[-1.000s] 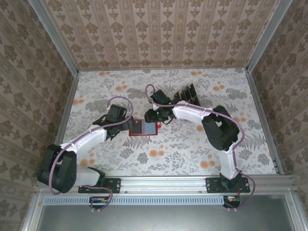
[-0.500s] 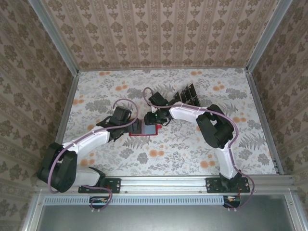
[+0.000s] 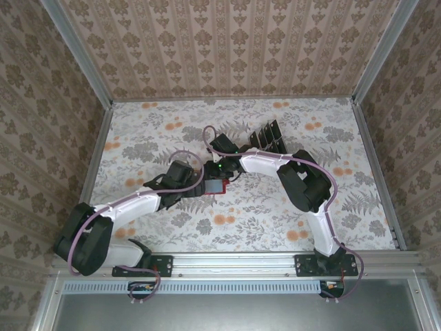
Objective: Put the credit cards into the card holder
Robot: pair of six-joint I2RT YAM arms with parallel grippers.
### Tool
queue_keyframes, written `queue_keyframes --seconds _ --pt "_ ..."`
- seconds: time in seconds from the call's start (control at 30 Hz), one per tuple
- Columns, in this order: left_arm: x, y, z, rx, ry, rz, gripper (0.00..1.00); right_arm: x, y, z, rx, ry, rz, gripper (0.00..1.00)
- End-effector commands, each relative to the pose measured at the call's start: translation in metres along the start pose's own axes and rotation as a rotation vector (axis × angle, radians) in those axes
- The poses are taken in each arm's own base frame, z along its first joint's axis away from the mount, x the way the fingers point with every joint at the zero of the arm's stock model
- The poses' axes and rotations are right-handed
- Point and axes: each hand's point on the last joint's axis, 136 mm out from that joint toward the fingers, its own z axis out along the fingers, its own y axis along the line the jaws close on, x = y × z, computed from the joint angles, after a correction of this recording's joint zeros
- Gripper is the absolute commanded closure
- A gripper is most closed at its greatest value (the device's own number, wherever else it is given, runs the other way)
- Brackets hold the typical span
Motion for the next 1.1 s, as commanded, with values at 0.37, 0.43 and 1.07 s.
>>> queue_keyframes --seconds 0.37,0.43,1.07 --pt "-0.006 -0.025 0.008 0.075 -0.049 0.044 0.00 0.008 0.000 0.011 -0.009 0.033 0.030 0.52" --pt "-0.005 -0.027 0.011 0.075 -0.044 0.049 0.00 0.009 -0.001 0.011 -0.008 0.033 0.031 0.52" --pt "0.022 0.003 0.036 -0.073 0.007 0.032 0.00 -0.013 0.014 -0.019 -0.062 -0.053 0.055 0.50"
